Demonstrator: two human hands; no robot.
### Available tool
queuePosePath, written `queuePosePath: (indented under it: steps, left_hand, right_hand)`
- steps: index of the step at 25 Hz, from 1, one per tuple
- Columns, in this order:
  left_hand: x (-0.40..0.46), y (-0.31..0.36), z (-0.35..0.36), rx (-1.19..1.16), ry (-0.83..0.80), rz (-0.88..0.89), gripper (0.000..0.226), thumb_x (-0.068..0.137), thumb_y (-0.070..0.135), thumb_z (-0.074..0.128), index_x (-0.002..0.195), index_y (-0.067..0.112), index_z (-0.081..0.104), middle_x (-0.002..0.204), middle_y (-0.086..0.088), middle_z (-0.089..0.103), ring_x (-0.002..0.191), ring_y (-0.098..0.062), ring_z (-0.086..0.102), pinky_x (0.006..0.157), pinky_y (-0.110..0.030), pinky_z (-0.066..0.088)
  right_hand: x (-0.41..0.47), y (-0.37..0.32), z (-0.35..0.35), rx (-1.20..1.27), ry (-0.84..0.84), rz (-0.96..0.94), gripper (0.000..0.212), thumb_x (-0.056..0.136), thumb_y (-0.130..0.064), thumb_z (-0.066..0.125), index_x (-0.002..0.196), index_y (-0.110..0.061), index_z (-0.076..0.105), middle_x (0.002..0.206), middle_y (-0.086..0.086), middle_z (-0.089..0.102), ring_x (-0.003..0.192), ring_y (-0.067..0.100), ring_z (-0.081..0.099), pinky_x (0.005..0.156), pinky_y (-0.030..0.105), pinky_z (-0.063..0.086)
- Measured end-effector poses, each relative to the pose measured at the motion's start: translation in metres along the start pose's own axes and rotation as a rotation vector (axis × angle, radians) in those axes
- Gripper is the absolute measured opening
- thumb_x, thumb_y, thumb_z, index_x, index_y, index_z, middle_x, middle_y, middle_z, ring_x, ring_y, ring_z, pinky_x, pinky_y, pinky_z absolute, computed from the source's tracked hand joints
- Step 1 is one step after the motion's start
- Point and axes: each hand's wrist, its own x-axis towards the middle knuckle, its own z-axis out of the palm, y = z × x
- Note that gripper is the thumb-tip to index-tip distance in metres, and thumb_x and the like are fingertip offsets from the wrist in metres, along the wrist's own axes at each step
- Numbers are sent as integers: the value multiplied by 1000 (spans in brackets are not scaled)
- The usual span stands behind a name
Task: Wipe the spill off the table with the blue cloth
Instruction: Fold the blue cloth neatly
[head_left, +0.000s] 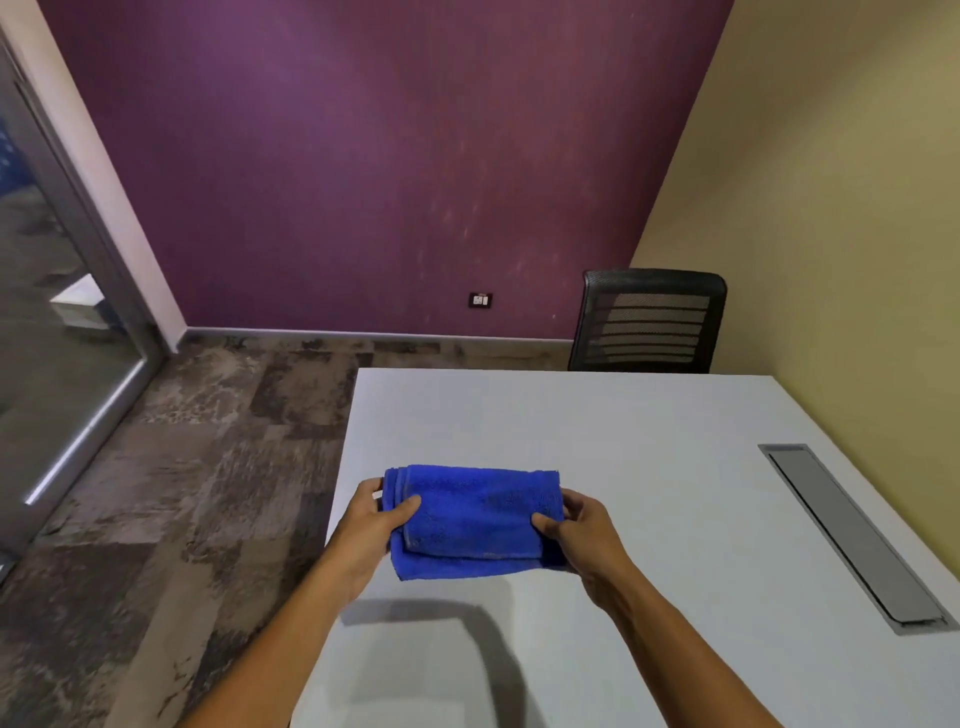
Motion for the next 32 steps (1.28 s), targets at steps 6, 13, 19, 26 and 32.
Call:
queuePosePath:
  steps: [6,13,19,26,32]
  left_hand:
    - [57,-17,-34,48,14,-36,60,87,0,71,125,30,37,121,-11,63,109,-34,67,81,-48,61]
    - [109,-54,-49,386,-44,-113,33,90,-5,66,117,13,69,134,-10,59,125,-28,57,104,-46,50]
    - [163,-44,-54,444,-10,-101,54,89,-6,66,137,17,56,148,-10,45,134,-28,48,106,-42,49]
    - [261,1,-47,551,17,68,56,89,-7,65,141,9,51,150,-14,40,138,-29,42,112,-41,42]
    - [309,-22,-43,670,42,81,59,89,1,68,143,15,48,154,-13,31,141,-33,37,116,-41,36]
  right_hand:
    - [76,13,28,46,-22,136,24,91,5,68,111,-7,68,96,14,79,83,29,78,65,33,61]
    - [127,65,59,91,-52,358,25,95,-6,69,119,1,63,96,21,76,67,27,73,62,35,59]
    - [182,75,85,-3,64,371,29,95,3,61,124,-1,61,104,22,73,85,34,74,68,41,63]
    - [274,17,122,41,216,222,40,91,4,55,129,-6,59,115,17,69,103,33,70,91,51,60]
    - [320,20,123,101,270,268,32,93,4,57,122,-8,63,122,15,68,109,32,68,96,47,58]
